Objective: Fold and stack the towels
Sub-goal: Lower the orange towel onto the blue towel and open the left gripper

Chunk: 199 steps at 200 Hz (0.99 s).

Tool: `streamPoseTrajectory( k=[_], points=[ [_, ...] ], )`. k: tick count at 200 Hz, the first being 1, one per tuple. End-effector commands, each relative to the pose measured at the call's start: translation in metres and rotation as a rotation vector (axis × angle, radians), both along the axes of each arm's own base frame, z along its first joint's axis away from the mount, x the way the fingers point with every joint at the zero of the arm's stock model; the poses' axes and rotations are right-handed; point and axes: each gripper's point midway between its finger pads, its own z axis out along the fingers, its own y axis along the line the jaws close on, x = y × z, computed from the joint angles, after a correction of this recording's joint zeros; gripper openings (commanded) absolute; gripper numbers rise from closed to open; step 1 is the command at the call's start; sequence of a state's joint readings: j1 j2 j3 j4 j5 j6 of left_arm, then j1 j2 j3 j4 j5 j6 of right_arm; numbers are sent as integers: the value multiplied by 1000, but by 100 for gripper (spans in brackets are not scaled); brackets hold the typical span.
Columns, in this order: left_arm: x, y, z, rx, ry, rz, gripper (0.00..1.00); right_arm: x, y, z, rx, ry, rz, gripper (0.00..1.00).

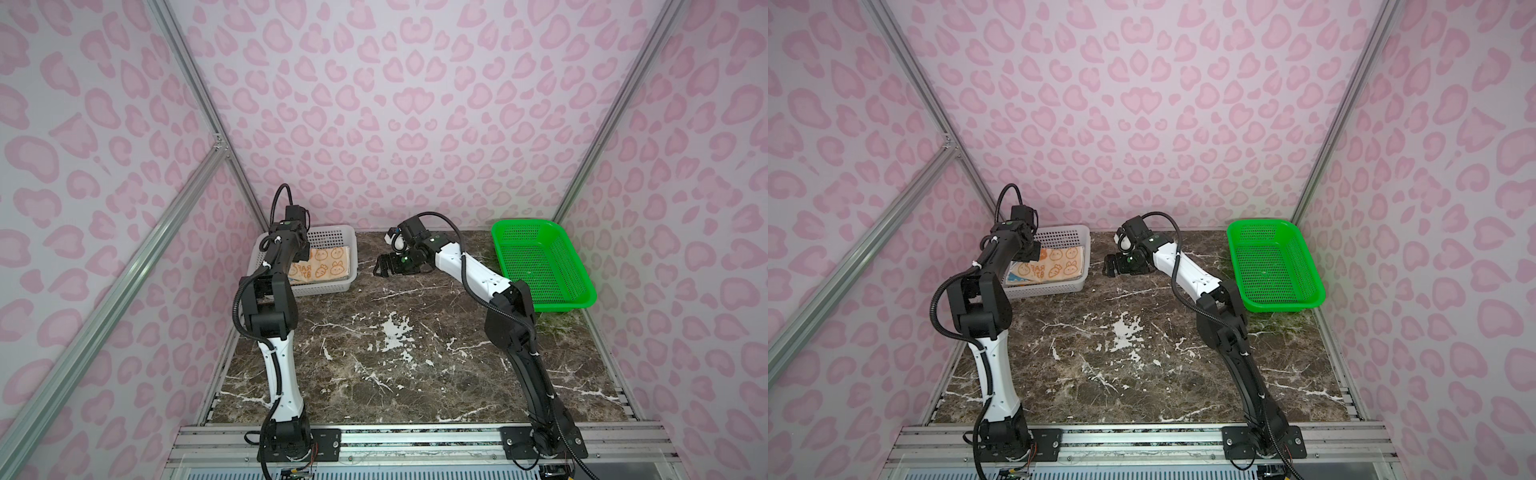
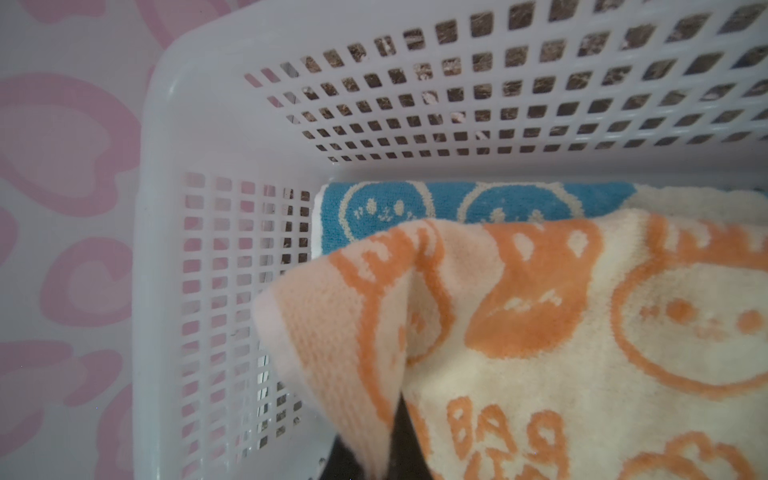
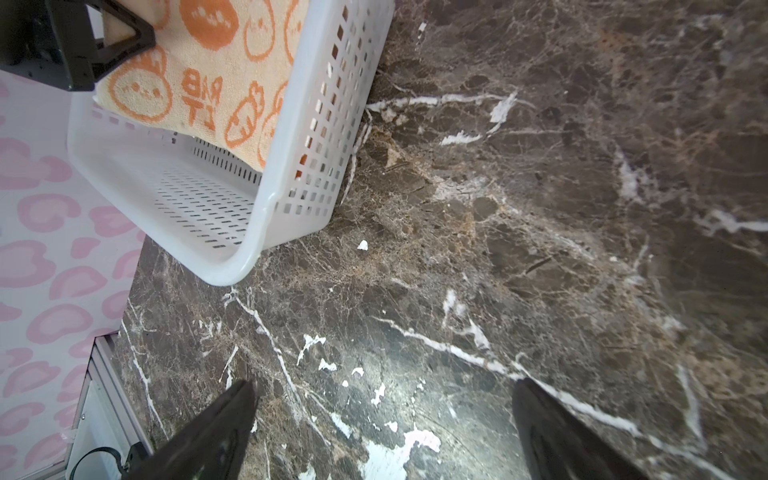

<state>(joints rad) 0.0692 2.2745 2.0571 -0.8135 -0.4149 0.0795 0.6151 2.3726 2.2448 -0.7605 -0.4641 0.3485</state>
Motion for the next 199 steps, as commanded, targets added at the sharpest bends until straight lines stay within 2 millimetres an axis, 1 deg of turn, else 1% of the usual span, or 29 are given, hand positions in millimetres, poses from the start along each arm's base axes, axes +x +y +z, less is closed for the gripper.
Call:
streamPoseTrajectory(
  k=[1,18,43,48,58,74,80,84,85,88,89,90,91,95,121,135,144,156,163,186,194,196,199],
  points=[
    [3,9,0,49,2,30,4,0,3,-2,11,1,5,98],
    [5,13,-2,65,7,32,4,0,3,-2,12,0,5,98],
    [5,13,-3,61,9,39,3,0,3,-1,14,0,4,98],
    [5,13,-4,60,12,40,6,1,4,-1,15,-2,4,98],
    [4,14,-4,66,14,47,19,1,4,0,17,-3,5,98],
    [2,18,2,84,7,74,35,0,4,0,17,-2,6,98],
    [2,20,6,89,-2,83,50,0,3,0,16,-1,5,98],
    [1,20,9,90,-8,87,66,0,4,0,16,-2,6,98],
    [1,20,9,90,-9,89,73,0,4,0,16,-1,6,98],
    [1,20,11,91,-12,90,88,0,3,0,15,-1,6,98],
    [1,20,12,90,-13,89,95,0,3,0,15,-2,6,98],
    [1,20,14,90,-17,91,99,0,3,0,15,-1,6,98],
    [1,20,14,90,-19,91,100,0,4,0,16,-2,7,98],
    [1,20,19,92,-28,95,98,0,4,1,17,-2,6,98],
    [1,18,50,78,-99,111,98,0,3,4,19,-6,7,98],
    [0,12,65,53,-141,109,98,-1,2,8,19,-13,4,98],
    [1,5,73,18,-169,105,98,-1,2,10,19,-16,3,98],
    [5,-13,79,-91,-212,83,98,-1,0,14,24,-23,3,98],
    [7,-26,79,-164,-237,67,98,-1,-1,16,28,-25,0,98],
    [13,-79,69,-431,-269,-4,98,-2,-8,19,36,-22,-14,98],
    [16,-95,64,-491,-276,-30,98,-1,-12,12,31,-10,-23,98],
    [16,-99,63,-500,-276,-36,98,-1,-13,21,40,-22,-25,98],
    [17,-104,60,-513,-276,-45,98,-1,-15,24,44,-30,-27,98]
  ],
)
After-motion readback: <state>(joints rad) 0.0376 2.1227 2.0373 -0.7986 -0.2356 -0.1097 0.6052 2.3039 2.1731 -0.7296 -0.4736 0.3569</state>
